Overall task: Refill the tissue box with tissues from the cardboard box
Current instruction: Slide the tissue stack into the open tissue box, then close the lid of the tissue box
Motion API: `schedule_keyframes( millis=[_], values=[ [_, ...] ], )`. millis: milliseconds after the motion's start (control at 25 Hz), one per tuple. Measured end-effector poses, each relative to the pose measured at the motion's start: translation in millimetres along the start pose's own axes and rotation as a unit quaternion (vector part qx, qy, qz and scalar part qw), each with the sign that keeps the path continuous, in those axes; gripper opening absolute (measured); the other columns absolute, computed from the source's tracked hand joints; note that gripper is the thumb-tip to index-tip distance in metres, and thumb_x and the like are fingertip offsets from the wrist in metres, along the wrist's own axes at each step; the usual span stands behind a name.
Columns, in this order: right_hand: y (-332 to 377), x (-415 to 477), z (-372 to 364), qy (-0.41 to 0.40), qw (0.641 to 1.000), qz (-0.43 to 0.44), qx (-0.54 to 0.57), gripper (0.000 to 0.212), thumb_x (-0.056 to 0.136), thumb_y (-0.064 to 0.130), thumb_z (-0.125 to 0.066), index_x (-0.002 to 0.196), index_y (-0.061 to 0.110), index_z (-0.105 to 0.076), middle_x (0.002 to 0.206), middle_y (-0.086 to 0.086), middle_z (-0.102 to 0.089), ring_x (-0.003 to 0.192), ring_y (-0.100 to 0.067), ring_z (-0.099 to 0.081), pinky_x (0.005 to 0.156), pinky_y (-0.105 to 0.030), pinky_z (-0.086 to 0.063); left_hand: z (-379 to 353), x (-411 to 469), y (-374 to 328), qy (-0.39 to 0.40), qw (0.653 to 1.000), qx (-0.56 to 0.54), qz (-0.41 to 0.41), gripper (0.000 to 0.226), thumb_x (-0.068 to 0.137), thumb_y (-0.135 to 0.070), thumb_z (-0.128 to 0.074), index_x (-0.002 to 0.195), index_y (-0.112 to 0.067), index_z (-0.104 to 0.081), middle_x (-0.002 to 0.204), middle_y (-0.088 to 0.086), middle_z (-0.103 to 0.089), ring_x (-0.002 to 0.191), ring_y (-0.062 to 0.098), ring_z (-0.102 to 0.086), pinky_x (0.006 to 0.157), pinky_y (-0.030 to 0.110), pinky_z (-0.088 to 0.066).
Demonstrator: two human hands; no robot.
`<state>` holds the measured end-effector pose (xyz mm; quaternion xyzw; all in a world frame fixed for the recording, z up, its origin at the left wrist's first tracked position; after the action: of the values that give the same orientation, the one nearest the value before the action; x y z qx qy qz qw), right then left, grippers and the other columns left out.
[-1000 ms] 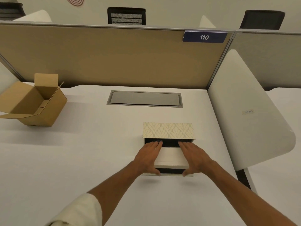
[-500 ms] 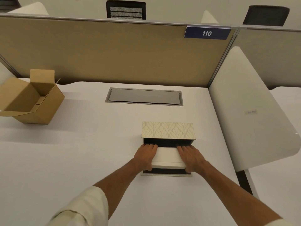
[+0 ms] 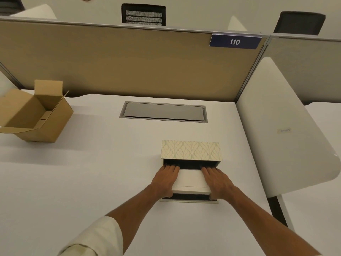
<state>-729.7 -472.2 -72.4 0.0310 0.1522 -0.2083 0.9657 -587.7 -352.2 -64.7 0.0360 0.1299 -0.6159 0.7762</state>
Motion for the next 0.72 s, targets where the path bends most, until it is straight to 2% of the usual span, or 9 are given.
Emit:
schedule_keyframes(
  millis=[120, 200, 280, 360, 400, 480, 560, 640, 720],
  values=[
    [0.2, -12.6, 12.3, -0.029, 0.999, 0.015, 0.006, 0.118, 0.062, 0.055, -0.079, 0.151, 0.011, -0.014, 0.154, -0.007, -0.03, 0.136, -0.023, -0.037, 0.114, -0.035, -0.031, 6.2, -11.0, -0.2, -0.054, 0.998, 0.006, -0.044, 0.12, 0.058, -0.041, -0.086, 0.147, -0.008, -0.014, 0.147, 0.011, -0.036, 0.13, 0.027, -0.039, 0.116, 0.04, -0.028],
    [0.3, -27.0, 28.9, -0.093, 0.995, 0.013, 0.045, 0.109, 0.064, 0.07, -0.066, 0.148, 0.012, -0.027, 0.15, -0.007, -0.039, 0.133, -0.025, -0.045, 0.11, -0.036, -0.037, 17.0, -23.0, 0.4, -0.096, 0.993, -0.012, -0.066, 0.117, 0.062, -0.06, -0.077, 0.149, -0.008, -0.016, 0.154, 0.012, -0.03, 0.14, 0.029, -0.031, 0.119, 0.042, -0.021],
    [-2.8, -44.8, 48.4, -0.203, 0.976, 0.008, 0.081, 0.085, 0.071, 0.072, -0.056, 0.132, 0.014, -0.05, 0.131, -0.006, -0.059, 0.114, -0.022, -0.06, 0.094, -0.034, -0.05, 34.5, -39.0, 6.7, -0.193, 0.978, -0.051, -0.064, 0.093, 0.072, -0.067, -0.062, 0.141, -0.009, -0.037, 0.145, 0.014, -0.046, 0.131, 0.03, -0.045, 0.112, 0.041, -0.035],
    [-14.0, -58.5, 61.2, -0.294, 0.947, -0.028, 0.122, 0.058, 0.081, 0.061, -0.056, 0.113, 0.012, -0.06, 0.109, -0.006, -0.066, 0.094, -0.02, -0.063, 0.078, -0.03, -0.055, 54.0, -52.7, 22.1, -0.316, 0.942, -0.112, -0.011, 0.06, 0.085, -0.056, -0.053, 0.123, -0.009, -0.053, 0.123, 0.013, -0.06, 0.109, 0.027, -0.059, 0.093, 0.037, -0.05],
    [-22.5, -61.9, 66.4, -0.324, 0.931, -0.068, 0.156, 0.049, 0.085, 0.053, -0.056, 0.108, 0.01, -0.061, 0.103, -0.008, -0.065, 0.09, -0.021, -0.062, 0.074, -0.03, -0.054, 62.2, -54.9, 32.1, -0.342, 0.925, -0.161, 0.031, 0.049, 0.09, -0.048, -0.051, 0.117, -0.008, -0.055, 0.116, 0.012, -0.061, 0.102, 0.024, -0.059, 0.087, 0.035, -0.053],
    [-40.5, -61.2, 72.3, -0.345, 0.889, -0.175, 0.246, 0.04, 0.09, 0.039, -0.058, 0.112, 0.006, -0.059, 0.106, -0.012, -0.063, 0.094, -0.025, -0.061, 0.076, -0.033, -0.052, 71.8, -49.9, 51.4, -0.321, 0.89, -0.295, 0.134, 0.037, 0.095, -0.037, -0.049, 0.118, -0.007, -0.054, 0.118, 0.01, -0.06, 0.103, 0.021, -0.059, 0.085, 0.034, -0.054],
    [-52.7, -51.0, 71.1, -0.293, 0.85, -0.258, 0.354, 0.045, 0.091, 0.034, -0.059, 0.126, 0.006, -0.053, 0.123, -0.015, -0.058, 0.107, -0.029, -0.058, 0.087, -0.038, -0.051, 75.4, -39.2, 62.1, -0.265, 0.848, -0.409, 0.21, 0.037, 0.098, -0.032, -0.046, 0.124, -0.006, -0.052, 0.127, 0.01, -0.058, 0.112, 0.023, -0.058, 0.093, 0.035, -0.05],
    [-52.9, -38.4, 66.2, -0.197, 0.823, -0.292, 0.447, 0.053, 0.094, 0.038, -0.052, 0.136, 0.006, -0.047, 0.135, -0.017, -0.053, 0.119, -0.031, -0.055, 0.098, -0.042, -0.046, 75.1, -27.4, 63.4, -0.197, 0.796, -0.515, 0.248, 0.038, 0.1, -0.03, -0.042, 0.125, -0.004, -0.052, 0.128, 0.012, -0.058, 0.116, 0.025, -0.055, 0.097, 0.033, -0.046],
    [-48.4, -29.3, 64.9, -0.146, 0.816, -0.288, 0.479, 0.051, 0.098, 0.04, -0.045, 0.132, 0.003, -0.05, 0.133, -0.019, -0.056, 0.118, -0.033, -0.056, 0.1, -0.043, -0.045, 71.2, -21.8, 57.1, -0.136, 0.74, -0.6, 0.273, 0.035, 0.101, -0.032, -0.039, 0.109, -0.003, -0.056, 0.112, 0.011, -0.06, 0.101, 0.02, -0.057, 0.087, 0.029, -0.042]
  ],
)
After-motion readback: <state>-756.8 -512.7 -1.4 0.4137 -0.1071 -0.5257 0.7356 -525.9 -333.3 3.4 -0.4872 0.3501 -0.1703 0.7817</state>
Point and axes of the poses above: each hand's wrist, its own x-axis towards the middle knuckle, its own z-axis out of the back of the hand, y = z × x, the point moved 6 cm from there along x, towards the middle knuckle
